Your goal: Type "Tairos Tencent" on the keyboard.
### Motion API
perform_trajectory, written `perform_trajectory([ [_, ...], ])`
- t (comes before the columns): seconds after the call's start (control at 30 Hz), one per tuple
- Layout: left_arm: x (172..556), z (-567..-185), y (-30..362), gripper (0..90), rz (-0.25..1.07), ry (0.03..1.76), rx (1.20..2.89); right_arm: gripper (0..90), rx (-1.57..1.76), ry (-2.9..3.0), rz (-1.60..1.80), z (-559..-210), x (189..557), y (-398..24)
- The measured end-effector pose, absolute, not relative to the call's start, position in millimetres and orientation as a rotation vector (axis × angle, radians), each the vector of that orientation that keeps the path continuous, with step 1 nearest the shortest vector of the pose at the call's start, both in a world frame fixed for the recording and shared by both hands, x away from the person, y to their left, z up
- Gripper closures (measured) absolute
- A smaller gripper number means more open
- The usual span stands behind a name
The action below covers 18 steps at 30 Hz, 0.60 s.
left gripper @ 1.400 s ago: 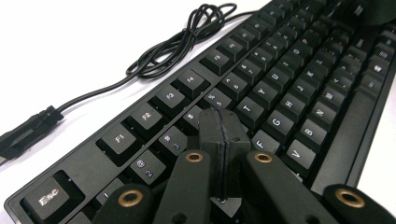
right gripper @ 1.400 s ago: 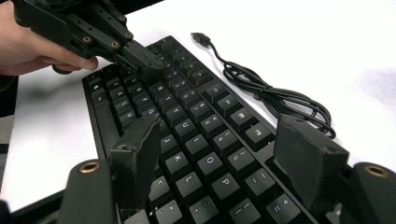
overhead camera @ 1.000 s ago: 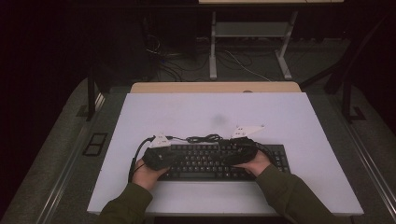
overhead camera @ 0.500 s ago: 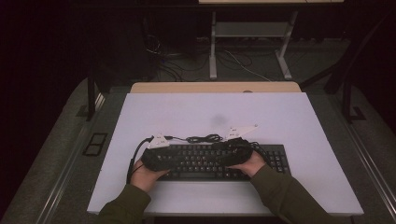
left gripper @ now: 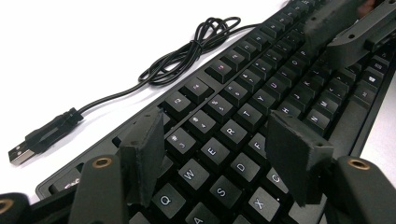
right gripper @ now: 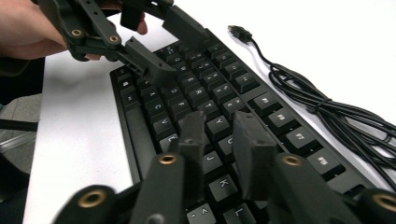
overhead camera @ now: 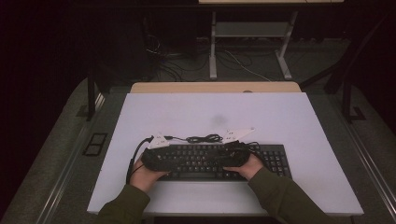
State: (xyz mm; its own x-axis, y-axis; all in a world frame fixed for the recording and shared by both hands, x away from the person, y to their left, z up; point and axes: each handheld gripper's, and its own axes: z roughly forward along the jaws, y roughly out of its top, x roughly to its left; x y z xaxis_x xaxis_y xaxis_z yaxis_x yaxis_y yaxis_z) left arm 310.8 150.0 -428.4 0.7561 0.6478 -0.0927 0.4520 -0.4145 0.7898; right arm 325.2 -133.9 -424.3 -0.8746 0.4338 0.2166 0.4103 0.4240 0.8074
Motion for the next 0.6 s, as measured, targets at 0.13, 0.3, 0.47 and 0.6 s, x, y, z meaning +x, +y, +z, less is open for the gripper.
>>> perform_trajectory([
  [0.13,311,-429,150,34.8,0.283,0.821,2.081,85.1,0.756,2.659,1.474,-425,324,-132],
  [0.3,311,-429,150,33.7,0.288,0.819,2.078,89.2,0.734,2.691,1.461,-427,322,-128],
  [0.47,311,-428,150,33.5,0.288,0.826,2.066,89.2,0.719,2.716,1.447,-430,319,-123],
  [0.6,311,-428,151,33.4,0.29,0.821,2.073,89.2,0.716,2.739,1.425,-432,317,-119],
])
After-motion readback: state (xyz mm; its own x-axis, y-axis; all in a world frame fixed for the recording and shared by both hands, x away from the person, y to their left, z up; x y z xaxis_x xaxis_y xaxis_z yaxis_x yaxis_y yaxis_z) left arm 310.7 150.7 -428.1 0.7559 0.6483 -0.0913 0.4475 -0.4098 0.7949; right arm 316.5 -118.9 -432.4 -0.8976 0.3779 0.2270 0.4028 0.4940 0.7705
